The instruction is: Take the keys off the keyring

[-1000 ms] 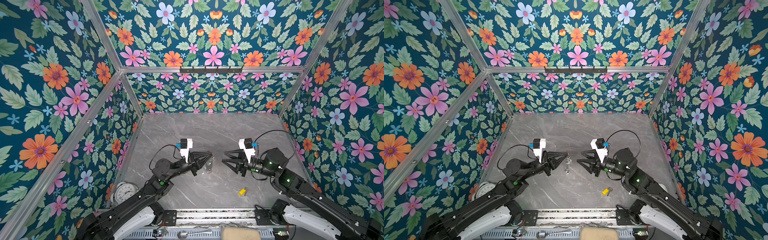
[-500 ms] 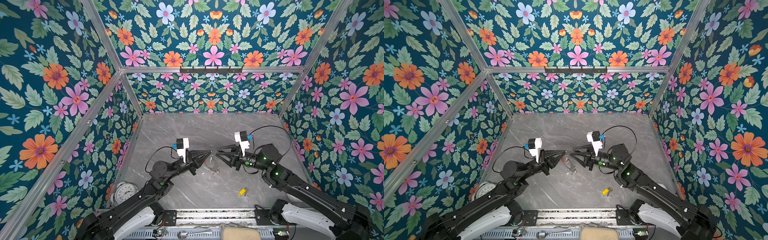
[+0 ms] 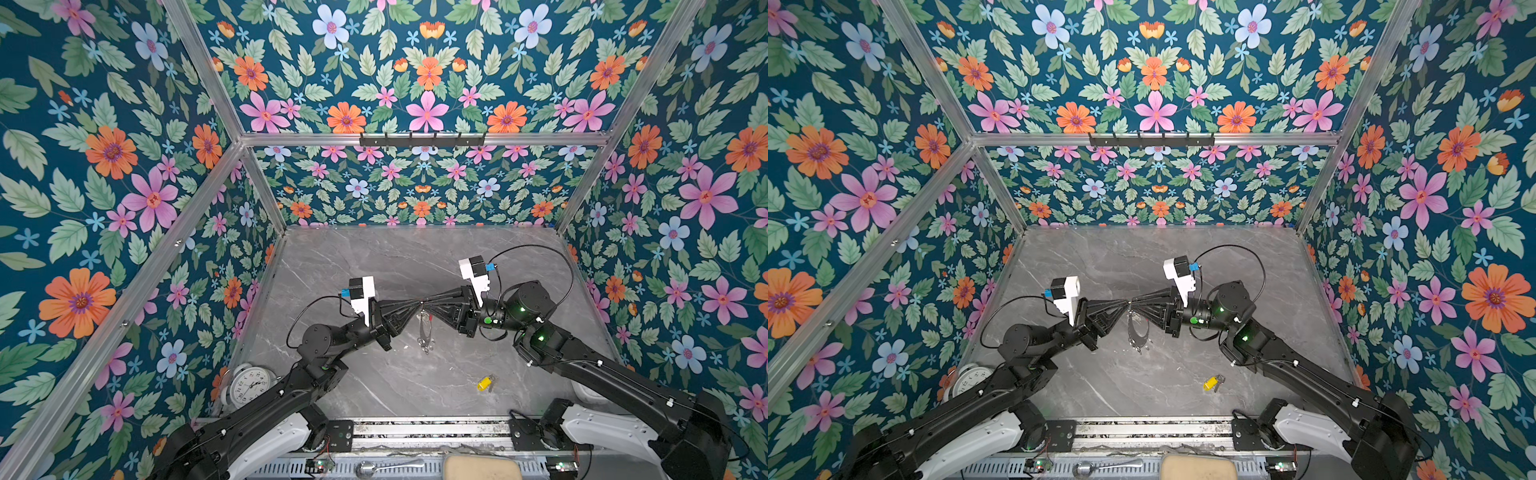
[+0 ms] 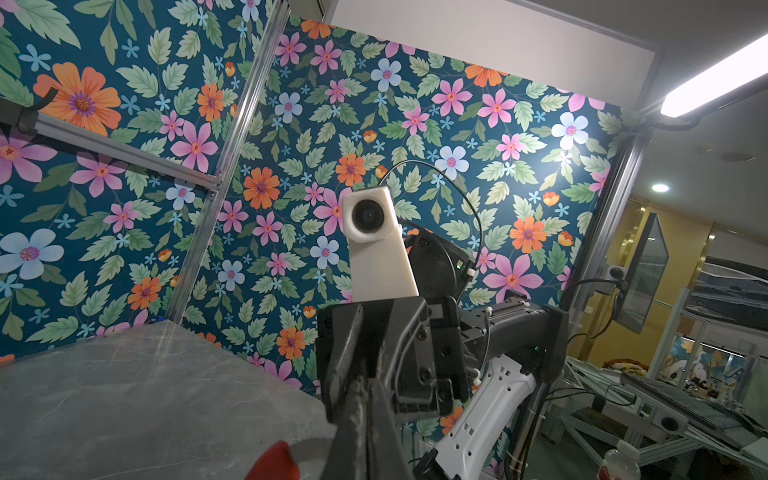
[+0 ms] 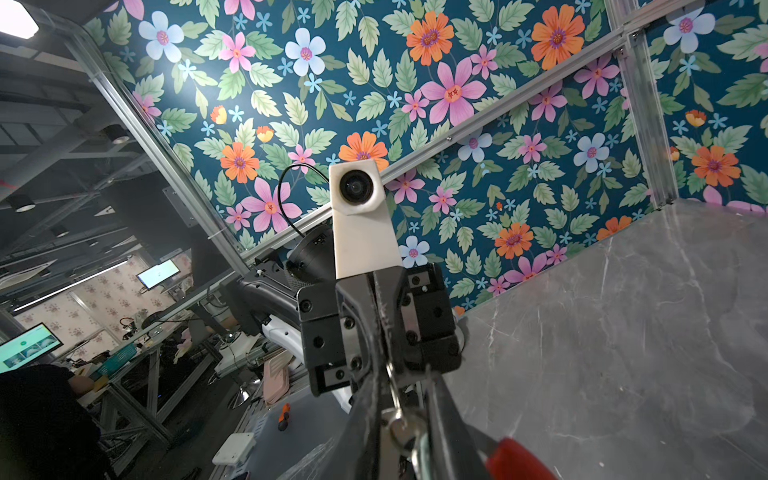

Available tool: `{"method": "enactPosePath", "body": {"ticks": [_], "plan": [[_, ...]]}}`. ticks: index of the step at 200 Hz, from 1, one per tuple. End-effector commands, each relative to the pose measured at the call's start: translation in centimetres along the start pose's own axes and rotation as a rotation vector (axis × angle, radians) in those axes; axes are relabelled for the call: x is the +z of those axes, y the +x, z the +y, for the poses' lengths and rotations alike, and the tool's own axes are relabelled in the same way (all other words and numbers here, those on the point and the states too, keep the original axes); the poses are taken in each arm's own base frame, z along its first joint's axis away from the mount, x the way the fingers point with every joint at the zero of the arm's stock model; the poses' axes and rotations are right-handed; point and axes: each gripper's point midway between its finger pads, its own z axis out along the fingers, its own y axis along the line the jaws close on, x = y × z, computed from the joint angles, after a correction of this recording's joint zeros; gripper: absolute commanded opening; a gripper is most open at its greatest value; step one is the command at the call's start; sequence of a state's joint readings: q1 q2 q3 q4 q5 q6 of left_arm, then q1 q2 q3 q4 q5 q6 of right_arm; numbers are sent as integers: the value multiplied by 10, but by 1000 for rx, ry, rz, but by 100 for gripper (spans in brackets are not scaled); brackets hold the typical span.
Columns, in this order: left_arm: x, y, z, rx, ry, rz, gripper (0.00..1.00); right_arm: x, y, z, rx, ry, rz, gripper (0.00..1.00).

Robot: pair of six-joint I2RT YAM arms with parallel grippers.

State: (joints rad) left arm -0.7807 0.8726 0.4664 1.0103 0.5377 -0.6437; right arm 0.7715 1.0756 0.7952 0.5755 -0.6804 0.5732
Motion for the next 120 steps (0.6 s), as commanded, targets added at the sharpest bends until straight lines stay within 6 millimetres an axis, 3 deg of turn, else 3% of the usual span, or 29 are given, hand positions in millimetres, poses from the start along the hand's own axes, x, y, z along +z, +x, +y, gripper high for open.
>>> {"method": "enactPosePath", "body": {"ticks": [1, 34, 58, 76, 102, 120], "plan": [[1, -12, -9, 45, 37, -42, 0, 3, -6, 16, -20, -74, -5, 18], [2, -13, -10, 48, 42, -46, 0, 6, -2, 18, -25, -85, 14, 12], [3, -12, -10, 39, 44, -39, 0, 4, -3, 18, -34, -73, 9, 0], [2, -12, -8, 24, 33, -36, 0, 2, -3, 18, -45, -50, 17, 0], [-3, -9, -4, 7, -21, -12, 38, -4, -1, 14, -54, 14, 55, 0], [-8, -8, -5, 19, -55, 26, 45, -8, 2, 14, -58, 35, 100, 0]]}}
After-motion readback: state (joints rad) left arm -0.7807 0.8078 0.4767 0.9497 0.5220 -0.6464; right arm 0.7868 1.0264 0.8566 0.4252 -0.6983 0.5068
